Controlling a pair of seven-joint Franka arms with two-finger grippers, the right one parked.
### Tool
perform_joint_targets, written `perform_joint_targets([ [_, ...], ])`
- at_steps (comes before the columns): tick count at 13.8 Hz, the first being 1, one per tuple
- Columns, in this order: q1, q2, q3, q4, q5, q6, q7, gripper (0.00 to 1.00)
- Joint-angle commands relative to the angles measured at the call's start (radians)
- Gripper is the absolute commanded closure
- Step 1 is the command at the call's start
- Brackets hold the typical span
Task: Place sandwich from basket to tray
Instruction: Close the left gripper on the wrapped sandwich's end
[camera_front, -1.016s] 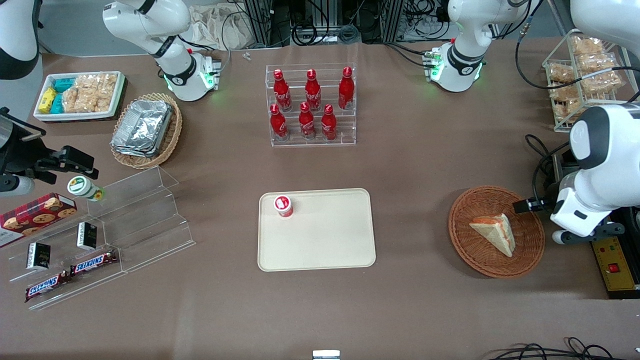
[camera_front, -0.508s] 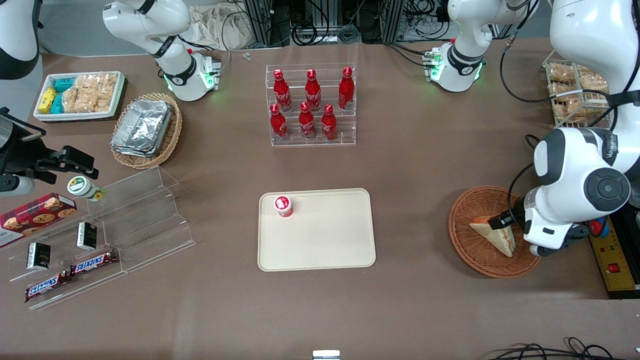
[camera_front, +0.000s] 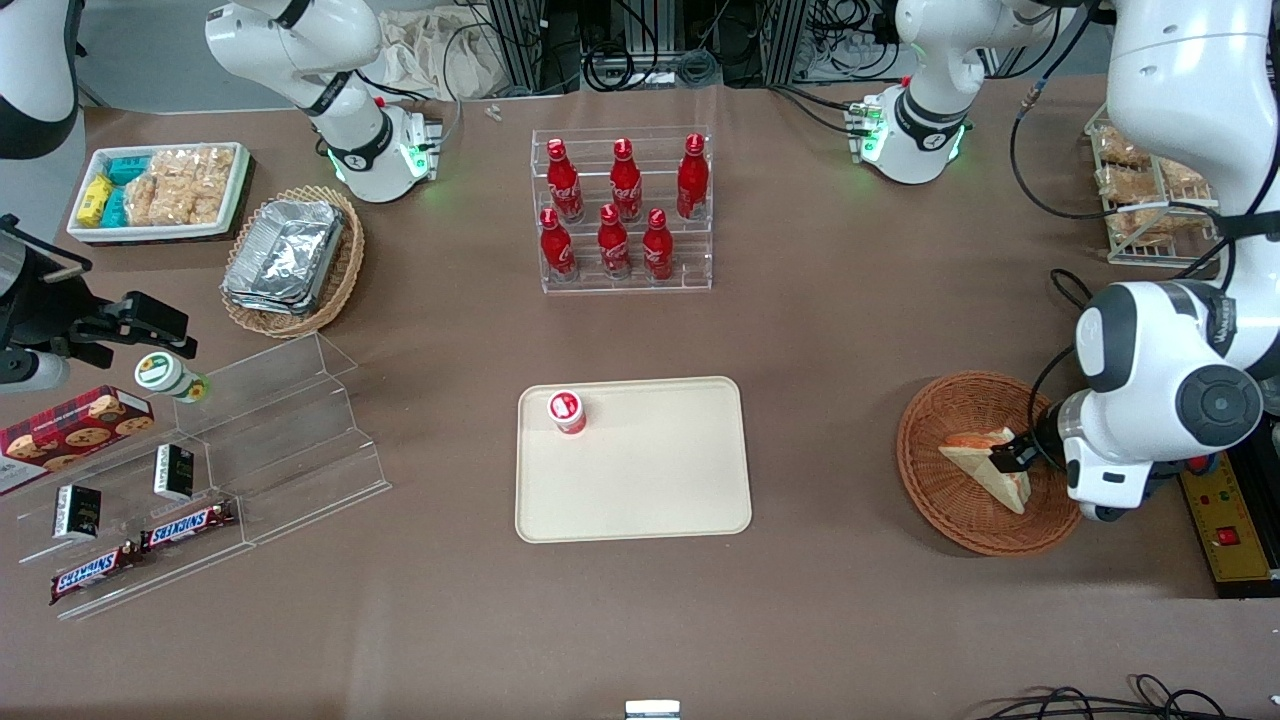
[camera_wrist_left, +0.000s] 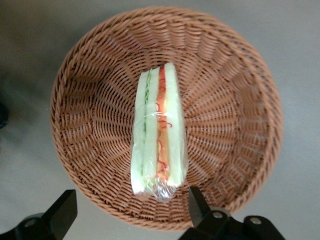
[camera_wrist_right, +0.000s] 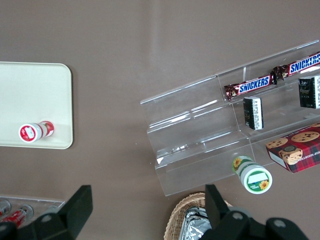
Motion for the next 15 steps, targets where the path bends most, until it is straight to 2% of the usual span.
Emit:
perform_joint_targets([
  [1, 0.006, -0.008, -0.004, -0.045, 0.002, 0.063, -0.067, 0.01],
  [4, 0.006, 0.011, -0.004, -0.05, -0.001, 0.112, -0.14, 0.01],
  [11, 0.006, 0.04, -0.004, -0.055, -0.001, 0.129, -0.146, 0.02],
  [14, 0.006, 0.054, -0.004, -0.053, -0.004, 0.131, -0.149, 0.09],
  [15, 0.006, 0.061, -0.004, -0.052, -0.01, 0.131, -0.151, 0.14],
])
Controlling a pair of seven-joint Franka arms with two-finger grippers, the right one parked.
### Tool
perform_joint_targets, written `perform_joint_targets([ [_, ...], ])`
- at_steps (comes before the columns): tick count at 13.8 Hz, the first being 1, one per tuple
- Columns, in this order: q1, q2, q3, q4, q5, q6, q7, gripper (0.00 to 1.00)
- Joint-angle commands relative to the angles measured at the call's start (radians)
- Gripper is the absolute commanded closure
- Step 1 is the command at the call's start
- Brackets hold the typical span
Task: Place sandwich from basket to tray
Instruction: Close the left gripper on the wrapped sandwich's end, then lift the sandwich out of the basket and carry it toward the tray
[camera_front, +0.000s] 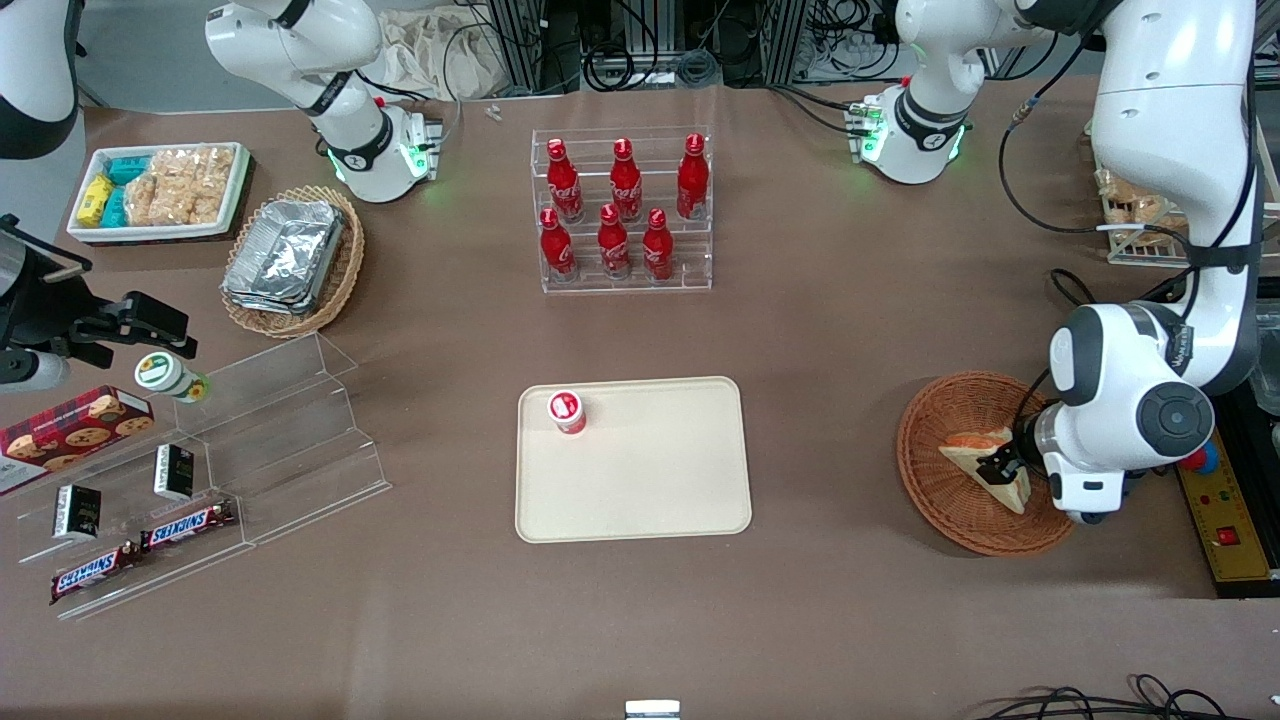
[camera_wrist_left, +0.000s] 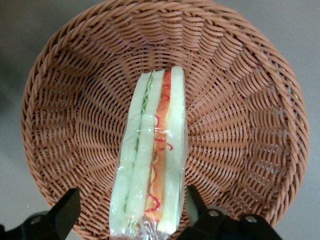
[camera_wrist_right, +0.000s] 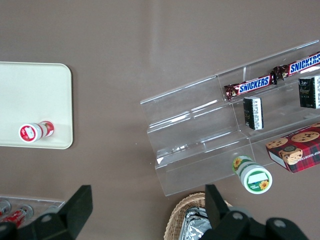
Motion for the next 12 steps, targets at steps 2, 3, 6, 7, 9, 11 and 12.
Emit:
perform_joint_targets([
  [2, 0.002, 0.008, -0.005, -0.004, -0.008, 0.02, -0.041, 0.31],
  [3, 0.002, 0.008, -0.005, -0.004, -0.008, 0.02, -0.041, 0.41],
  [6, 0.002, 0.0, -0.005, -0.001, -0.009, 0.008, -0.042, 0.62],
  [7, 0.001, -0.007, -0.005, 0.005, -0.009, 0.005, -0.042, 0.71],
  [9, -0.006, -0.053, -0.005, 0.005, -0.009, -0.036, -0.041, 0.8],
  [11, -0.013, -0.095, -0.007, 0.037, -0.003, -0.131, -0.038, 0.84],
  [12, -0.013, -0.101, -0.01, 0.08, -0.002, -0.206, -0.033, 0.85],
])
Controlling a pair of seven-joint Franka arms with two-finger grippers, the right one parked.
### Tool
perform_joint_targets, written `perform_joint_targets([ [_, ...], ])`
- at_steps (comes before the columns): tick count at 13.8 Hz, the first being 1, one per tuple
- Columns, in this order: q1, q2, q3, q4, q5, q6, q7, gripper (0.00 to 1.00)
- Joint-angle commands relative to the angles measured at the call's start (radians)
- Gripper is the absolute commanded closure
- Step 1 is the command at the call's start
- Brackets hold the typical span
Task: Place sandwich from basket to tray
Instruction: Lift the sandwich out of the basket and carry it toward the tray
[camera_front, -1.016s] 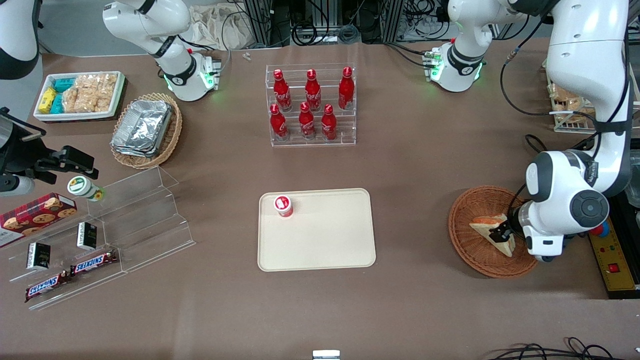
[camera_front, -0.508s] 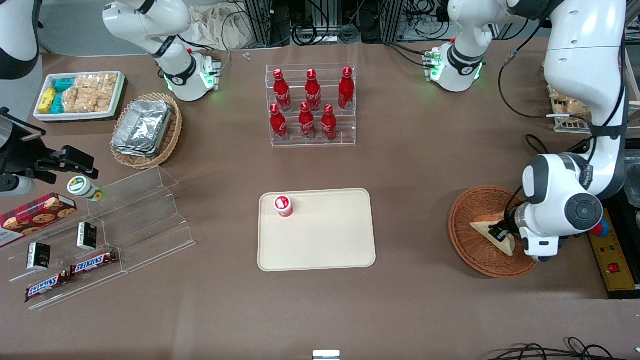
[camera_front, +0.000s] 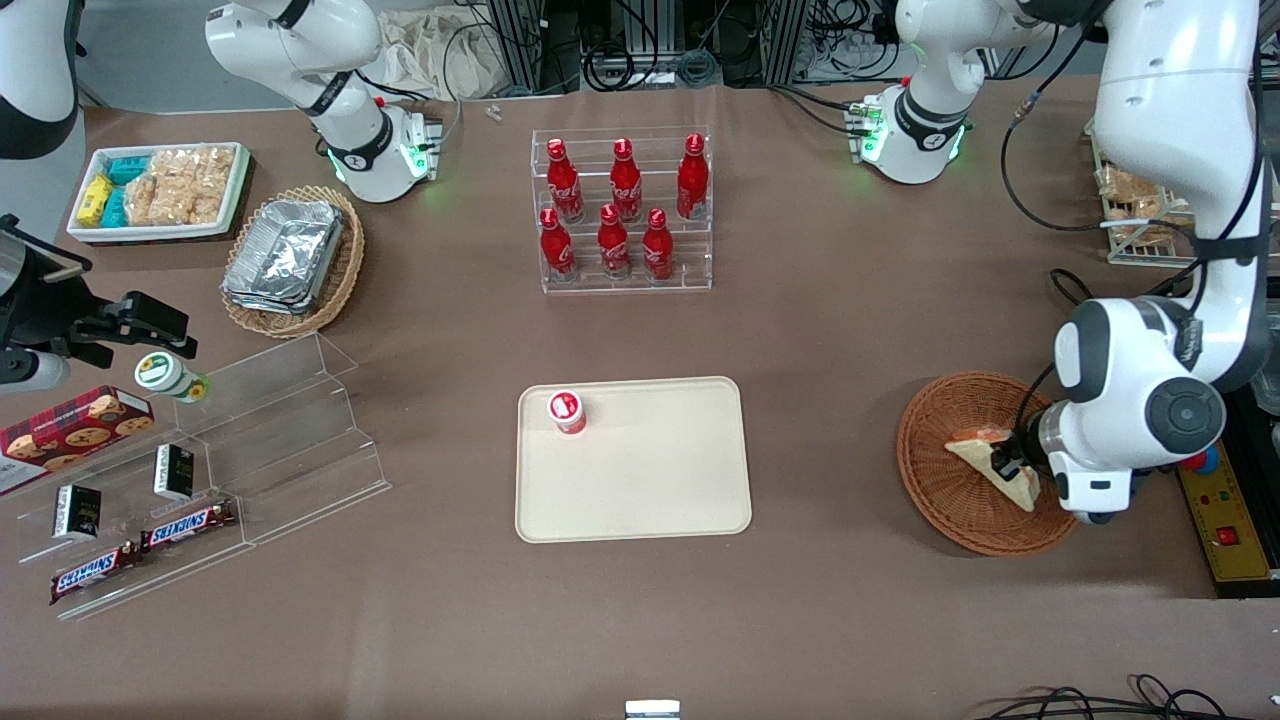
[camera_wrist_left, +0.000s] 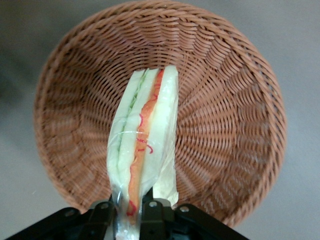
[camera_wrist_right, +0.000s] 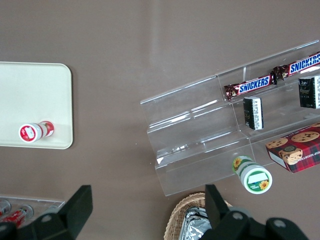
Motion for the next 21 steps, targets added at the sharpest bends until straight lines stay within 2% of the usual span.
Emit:
perform_joint_targets([
  [1, -0.007, -0.054, -0.017, 0.101, 0.002, -0.204, 0.001, 0.87],
  [4, -0.007, -0.06, -0.063, 0.257, 0.007, -0.449, 0.053, 0.9],
  [6, -0.007, -0.098, -0.094, 0.301, 0.007, -0.544, 0.112, 0.9],
  [10, -0.006, -0.143, -0.14, 0.302, 0.005, -0.552, 0.275, 0.9],
  [14, -0.019, -0.123, -0.197, 0.299, 0.022, -0.554, 0.39, 0.92],
  [19, -0.153, -0.106, -0.201, 0.301, 0.027, -0.535, 0.447, 0.88],
  [21, -0.208, -0.063, -0.201, 0.304, 0.027, -0.461, 0.429, 0.86],
])
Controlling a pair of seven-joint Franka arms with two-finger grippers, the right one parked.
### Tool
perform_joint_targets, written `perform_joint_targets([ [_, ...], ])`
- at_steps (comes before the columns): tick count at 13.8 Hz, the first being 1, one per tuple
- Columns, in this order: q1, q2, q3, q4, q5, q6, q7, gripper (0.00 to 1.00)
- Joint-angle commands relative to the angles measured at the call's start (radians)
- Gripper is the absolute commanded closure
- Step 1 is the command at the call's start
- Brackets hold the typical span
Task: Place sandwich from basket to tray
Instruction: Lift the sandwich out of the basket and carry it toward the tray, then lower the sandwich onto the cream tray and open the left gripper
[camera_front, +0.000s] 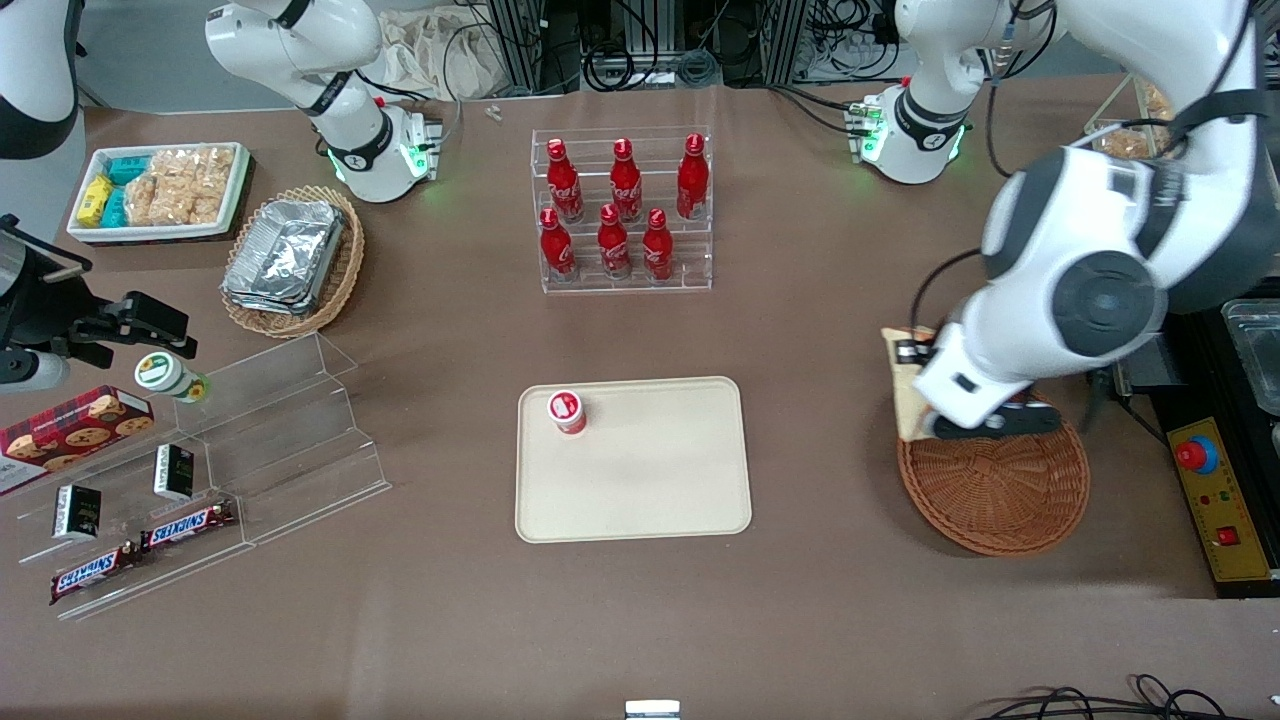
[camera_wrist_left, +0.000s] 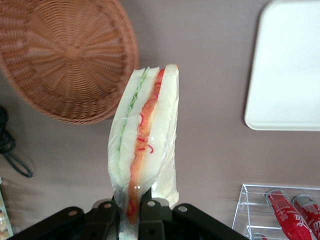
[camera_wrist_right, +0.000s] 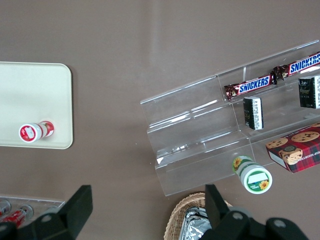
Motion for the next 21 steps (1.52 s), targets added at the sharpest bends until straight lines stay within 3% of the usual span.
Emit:
perform_joint_targets([
  [1, -0.067, 0.054, 0.004, 0.012, 0.023, 0.107, -0.035, 0.86],
  [5, -0.165, 0.152, 0.004, 0.01, 0.077, 0.256, -0.221, 0.81],
  [9, -0.218, 0.258, 0.006, 0.012, 0.085, 0.397, -0.357, 0.81],
  [21, -0.267, 0.376, 0.003, 0.004, 0.054, 0.576, -0.393, 0.79],
])
